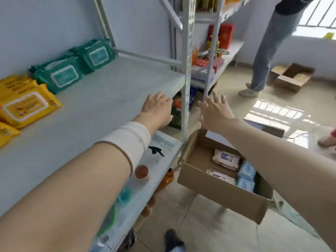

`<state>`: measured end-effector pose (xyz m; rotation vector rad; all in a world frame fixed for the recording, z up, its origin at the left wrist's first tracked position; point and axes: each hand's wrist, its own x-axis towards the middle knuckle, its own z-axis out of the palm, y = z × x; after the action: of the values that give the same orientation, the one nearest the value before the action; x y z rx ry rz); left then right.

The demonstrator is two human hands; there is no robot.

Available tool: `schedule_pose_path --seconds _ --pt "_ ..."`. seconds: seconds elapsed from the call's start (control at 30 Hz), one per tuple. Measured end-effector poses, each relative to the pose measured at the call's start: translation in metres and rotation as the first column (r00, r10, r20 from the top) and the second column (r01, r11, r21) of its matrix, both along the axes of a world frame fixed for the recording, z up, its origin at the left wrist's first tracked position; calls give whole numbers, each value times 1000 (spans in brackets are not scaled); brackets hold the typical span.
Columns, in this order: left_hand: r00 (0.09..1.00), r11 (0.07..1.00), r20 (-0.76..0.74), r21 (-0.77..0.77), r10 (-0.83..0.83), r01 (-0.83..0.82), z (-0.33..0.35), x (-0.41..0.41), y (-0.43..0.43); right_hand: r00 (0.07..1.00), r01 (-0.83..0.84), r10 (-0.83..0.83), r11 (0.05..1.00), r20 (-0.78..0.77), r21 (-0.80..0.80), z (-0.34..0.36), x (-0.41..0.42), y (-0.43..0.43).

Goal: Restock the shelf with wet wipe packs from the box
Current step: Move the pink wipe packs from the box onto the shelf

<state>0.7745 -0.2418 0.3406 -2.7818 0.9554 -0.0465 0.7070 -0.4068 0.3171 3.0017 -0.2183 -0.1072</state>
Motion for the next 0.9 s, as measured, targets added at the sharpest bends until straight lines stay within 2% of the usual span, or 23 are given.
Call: schedule_pose_path --seconds 0.17,0.23,0.4,0.57,0.67,0.8,0.9 --pt "984 989 -139 75 -112 123 -71 18 -121 973 169 -169 985 -157 -14 -58 -9 -115" --pt "969 985 -198 59 -146 160 -110 28 -163 948 236 -235 972 -213 -21 -92 -11 -155" --pt "882 988 -457 37 -119 153 -196 35 -236 847 401 -345 914 -405 61 -187 -41 -224" --pt "749 989 -662 131 39 65 -274 26 -264 713 530 -337 833 -615 158 -275 -85 -244" --pt "634 976 -751 214 185 -31 -332 21 -268 650 572 -273 790 -709 220 -328 -99 -244" --pt "500 947 -808 308 312 -93 -407 24 -279 623 619 -231 730 -747 290 -394 -95 -247" --pt "415 936 -839 309 352 -168 -482 43 -304 633 618 -175 701 -755 356 -457 -73 -250"
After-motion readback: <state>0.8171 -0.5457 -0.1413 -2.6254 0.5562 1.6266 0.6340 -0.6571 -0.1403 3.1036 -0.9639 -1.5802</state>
